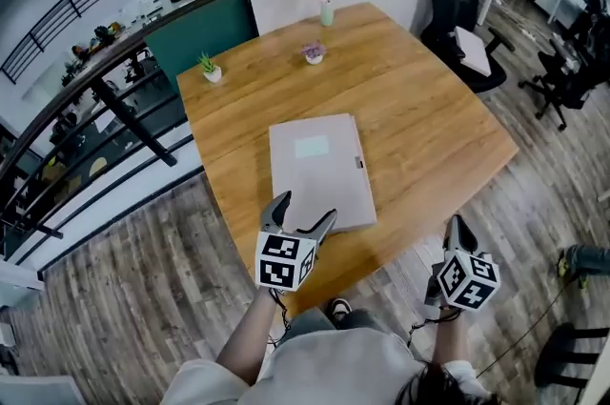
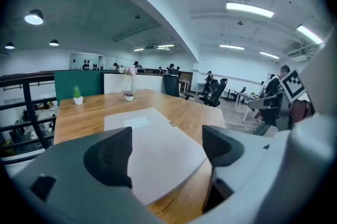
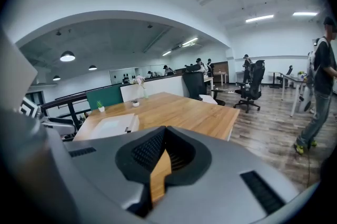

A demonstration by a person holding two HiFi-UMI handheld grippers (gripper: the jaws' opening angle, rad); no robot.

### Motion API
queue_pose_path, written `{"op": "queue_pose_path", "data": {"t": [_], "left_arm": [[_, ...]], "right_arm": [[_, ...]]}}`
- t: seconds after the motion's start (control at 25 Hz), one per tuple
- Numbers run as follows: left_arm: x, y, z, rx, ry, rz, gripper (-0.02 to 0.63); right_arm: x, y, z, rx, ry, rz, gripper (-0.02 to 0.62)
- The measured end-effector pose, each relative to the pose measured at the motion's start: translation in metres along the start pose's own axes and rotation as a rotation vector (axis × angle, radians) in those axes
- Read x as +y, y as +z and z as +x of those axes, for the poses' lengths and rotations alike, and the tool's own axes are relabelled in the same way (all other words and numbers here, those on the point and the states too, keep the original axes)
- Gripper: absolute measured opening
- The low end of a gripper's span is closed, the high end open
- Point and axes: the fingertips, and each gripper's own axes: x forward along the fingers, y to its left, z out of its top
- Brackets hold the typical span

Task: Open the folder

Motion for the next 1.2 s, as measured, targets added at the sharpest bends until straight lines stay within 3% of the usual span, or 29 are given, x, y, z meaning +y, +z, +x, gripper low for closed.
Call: {"op": "queue_pose_path", "data": {"t": [0.32,0.44,0.68,0.76,1.04,1.2], "left_arm": [[-0.034,-0.024,0.037,0.109,-0.152,0.085,0.426],[-0.047,-0.042,0.048,0.214,-0.232,0.203,0.425],[-0.072,-0.07,0.064,0.367,-0.344,0.571,0.419],[-0.074,-0.079,0.07,0.405,-0.369,0.651,0.402],[-0.077,-0.093,0.089,0.477,-0.4,0.799,0.388],[-0.079,-0.099,0.095,0.501,-0.402,0.825,0.384]], "right_arm": [[-0.019,-0.02,-0.011,0.051,-0.058,0.016,0.002],[-0.02,-0.027,-0.011,0.068,-0.058,0.022,0.002],[-0.03,-0.049,-0.008,0.12,-0.07,0.048,0.002],[-0.032,-0.057,-0.007,0.135,-0.073,0.06,0.002],[-0.042,-0.08,-0.008,0.176,-0.088,0.097,0.002],[-0.049,-0.09,-0.012,0.192,-0.101,0.12,0.002]]}}
